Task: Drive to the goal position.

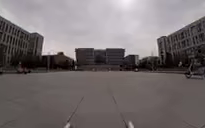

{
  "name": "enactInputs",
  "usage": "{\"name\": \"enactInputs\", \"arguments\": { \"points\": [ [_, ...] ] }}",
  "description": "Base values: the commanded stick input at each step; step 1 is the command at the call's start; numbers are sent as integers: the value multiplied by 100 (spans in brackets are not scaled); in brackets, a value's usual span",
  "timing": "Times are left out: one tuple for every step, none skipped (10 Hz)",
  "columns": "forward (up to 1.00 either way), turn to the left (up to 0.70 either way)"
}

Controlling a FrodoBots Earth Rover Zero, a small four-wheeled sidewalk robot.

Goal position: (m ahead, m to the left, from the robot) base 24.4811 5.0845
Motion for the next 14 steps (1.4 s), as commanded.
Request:
{"name": "enactInputs", "arguments": {
  "points": [
    [70, 0],
    [70, 0],
    [70, 0],
    [70, 0],
    [70, 0],
    [70, 0],
    [70, 0],
    [70, 0],
    [70, 0],
    [70, 0],
    [70, 0],
    [70, 0],
    [70, 0],
    [70, 0]
  ]
}}
